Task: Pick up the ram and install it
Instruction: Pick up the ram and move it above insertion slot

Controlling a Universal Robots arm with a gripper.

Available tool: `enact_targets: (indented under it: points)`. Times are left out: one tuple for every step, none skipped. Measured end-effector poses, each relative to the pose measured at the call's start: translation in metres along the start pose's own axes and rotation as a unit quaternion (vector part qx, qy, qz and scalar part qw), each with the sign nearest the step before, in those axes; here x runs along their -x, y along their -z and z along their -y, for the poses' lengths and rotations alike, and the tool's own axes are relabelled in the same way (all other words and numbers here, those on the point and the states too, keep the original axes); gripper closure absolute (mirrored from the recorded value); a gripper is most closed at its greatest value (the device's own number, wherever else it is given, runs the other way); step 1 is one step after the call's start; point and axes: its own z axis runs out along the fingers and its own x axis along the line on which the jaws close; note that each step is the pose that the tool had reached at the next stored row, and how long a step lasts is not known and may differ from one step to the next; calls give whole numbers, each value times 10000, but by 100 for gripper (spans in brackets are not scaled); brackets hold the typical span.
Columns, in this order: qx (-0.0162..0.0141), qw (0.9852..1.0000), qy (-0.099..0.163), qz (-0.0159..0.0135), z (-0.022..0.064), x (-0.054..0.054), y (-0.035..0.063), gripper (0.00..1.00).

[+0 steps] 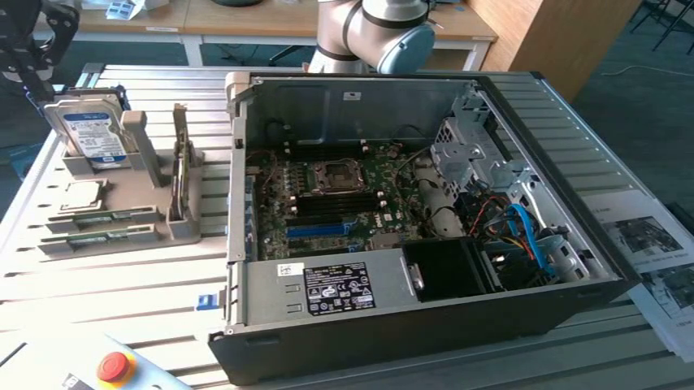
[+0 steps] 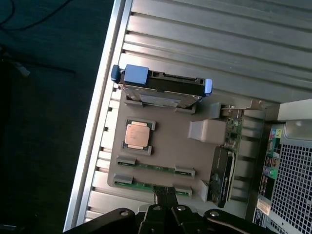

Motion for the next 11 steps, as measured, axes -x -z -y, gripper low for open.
enact_targets:
  points:
    - [-1, 10000, 89, -4, 0, 0, 0, 90]
    - [-3, 9998, 188, -8, 0, 0, 0, 90]
    - [-5, 9996, 277, -12, 0, 0, 0, 90]
    - [-6, 9993, 367, -15, 0, 0, 0, 90]
    - [-7, 9990, 456, -19, 0, 0, 0, 90]
    - [-9, 9985, 541, -23, 1, 0, 1, 90]
    - [-10, 9980, 625, -26, 1, 0, 0, 90]
    - [-11, 9975, 708, -29, 1, 0, 0, 90]
    - [-13, 9968, 793, -33, 0, 0, 0, 90]
    - [-14, 9962, 873, -37, 0, 0, 0, 90]
    - [-15, 9954, 955, -39, 0, 0, 0, 90]
